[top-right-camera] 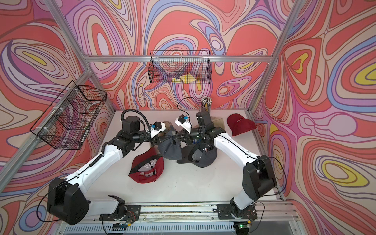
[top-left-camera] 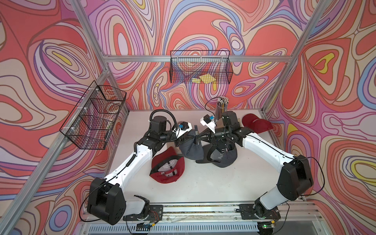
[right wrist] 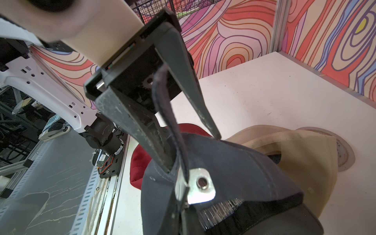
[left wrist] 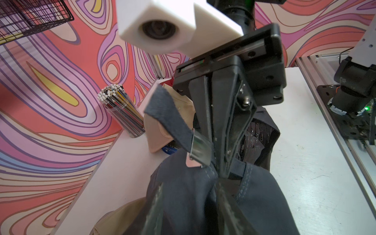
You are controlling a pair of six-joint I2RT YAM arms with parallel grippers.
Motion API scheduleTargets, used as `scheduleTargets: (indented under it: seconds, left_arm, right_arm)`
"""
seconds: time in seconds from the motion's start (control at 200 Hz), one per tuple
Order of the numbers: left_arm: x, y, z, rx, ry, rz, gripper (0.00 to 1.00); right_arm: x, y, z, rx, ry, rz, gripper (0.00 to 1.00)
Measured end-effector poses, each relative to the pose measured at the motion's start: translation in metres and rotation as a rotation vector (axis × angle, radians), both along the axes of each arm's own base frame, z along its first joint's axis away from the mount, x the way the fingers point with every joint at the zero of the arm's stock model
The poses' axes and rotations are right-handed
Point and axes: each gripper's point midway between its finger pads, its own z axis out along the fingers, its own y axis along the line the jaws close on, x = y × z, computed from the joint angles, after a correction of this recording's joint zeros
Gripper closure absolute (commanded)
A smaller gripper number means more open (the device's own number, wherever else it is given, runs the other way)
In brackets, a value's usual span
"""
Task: Open the adjustable buckle of the baseball cap
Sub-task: Pull the adjustable strap on the baseball cap.
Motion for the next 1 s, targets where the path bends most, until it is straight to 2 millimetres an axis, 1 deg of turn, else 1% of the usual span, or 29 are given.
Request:
scheduleTargets:
  seconds: [0.25,0.426,0.506,0.606,0.751,0.921,1.002]
  left_arm:
    - [-0.001,-0.005,-0.004,0.017,0.0,-0.011,0.59]
    - [0.003,-0.005,0.0,0.009,-0.007,0.005,0.63]
    - [0.002,-0.006,0.0,0.003,0.001,0.006,0.69]
    - [0.0,-0.009,0.0,0.0,0.009,-0.001,0.82]
    - [-0.004,-0.013,-0.001,0.003,0.011,-0.012,1.0]
    - [-0.004,-0.022,-0.005,0.021,0.018,0.0,1.0]
    - [-0.002,-0.026,-0.006,0.012,0.059,0.023,1.0]
  right_arm:
    - [-0.002,0.0,0.001,0.006,0.004,0.011,1.0]
    - [-0.004,0.001,0.002,0.011,0.009,0.021,1.0]
    - [-0.004,0.001,0.003,0.013,0.01,0.023,1.0]
    - [-0.003,0.001,0.004,0.015,0.009,0.024,1.0]
    - [-0.002,0.001,0.004,0.016,0.014,0.022,1.0]
    - [-0.002,0.001,0.004,0.018,0.035,0.014,1.0]
    - [-0.002,0.001,0.004,0.017,0.044,0.01,1.0]
